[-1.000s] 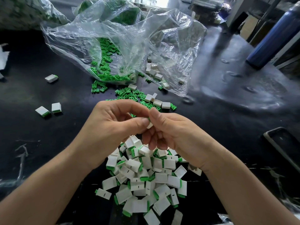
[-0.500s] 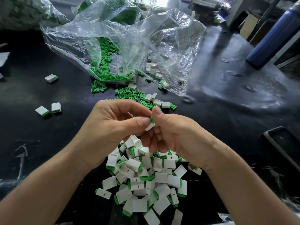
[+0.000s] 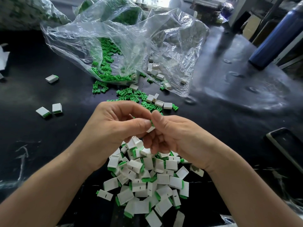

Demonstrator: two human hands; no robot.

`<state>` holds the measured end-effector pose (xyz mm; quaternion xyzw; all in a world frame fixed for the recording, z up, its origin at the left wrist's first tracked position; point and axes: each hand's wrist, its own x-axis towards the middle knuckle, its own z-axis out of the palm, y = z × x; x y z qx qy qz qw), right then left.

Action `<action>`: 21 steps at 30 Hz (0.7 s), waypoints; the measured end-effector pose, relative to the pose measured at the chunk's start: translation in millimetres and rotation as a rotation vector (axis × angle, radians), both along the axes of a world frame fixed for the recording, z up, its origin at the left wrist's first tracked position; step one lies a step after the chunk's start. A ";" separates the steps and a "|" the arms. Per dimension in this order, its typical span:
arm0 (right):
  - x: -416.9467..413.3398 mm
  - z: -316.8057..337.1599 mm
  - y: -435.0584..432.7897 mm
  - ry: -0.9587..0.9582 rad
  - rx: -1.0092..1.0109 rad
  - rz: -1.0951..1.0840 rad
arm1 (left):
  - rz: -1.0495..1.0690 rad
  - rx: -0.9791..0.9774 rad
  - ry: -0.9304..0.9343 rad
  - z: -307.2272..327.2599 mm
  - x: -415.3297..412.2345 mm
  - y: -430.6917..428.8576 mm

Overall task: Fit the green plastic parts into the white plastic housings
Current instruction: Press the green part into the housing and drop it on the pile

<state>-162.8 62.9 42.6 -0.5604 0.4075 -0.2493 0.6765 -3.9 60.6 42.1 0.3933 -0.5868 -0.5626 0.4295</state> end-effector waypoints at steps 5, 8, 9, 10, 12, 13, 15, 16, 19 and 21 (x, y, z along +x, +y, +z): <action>0.1 0.2 -0.3 0.006 -0.036 -0.032 | -0.014 0.016 0.027 1.0 -0.8 0.3; 3.1 -1.8 1.3 0.007 -0.072 -0.077 | -0.033 0.009 0.101 2.5 -3.9 0.8; 4.2 -2.5 1.6 0.016 -0.081 -0.088 | -0.034 0.011 0.130 2.9 -4.9 1.1; 5.0 -3.0 1.6 0.033 -0.095 -0.094 | -0.031 0.011 0.145 3.3 -5.5 1.8; 6.5 -3.8 1.2 0.065 -0.124 -0.097 | -0.026 0.015 0.149 3.3 -5.9 2.4; 7.1 -4.1 1.0 0.073 -0.131 -0.099 | -0.021 0.022 0.140 3.2 -5.6 2.3; 7.2 -4.5 1.2 0.080 -0.151 -0.100 | -0.005 0.044 0.108 2.3 -4.6 1.7; 7.1 -4.9 1.5 0.076 -0.161 -0.098 | 0.007 0.057 0.091 1.1 -3.9 1.3; 6.7 -4.7 1.4 0.074 -0.184 -0.105 | 0.071 0.097 0.045 -2.2 -3.1 0.0; 6.2 -4.1 0.7 0.114 -0.211 -0.118 | 0.091 0.115 0.032 -2.0 -3.9 -0.8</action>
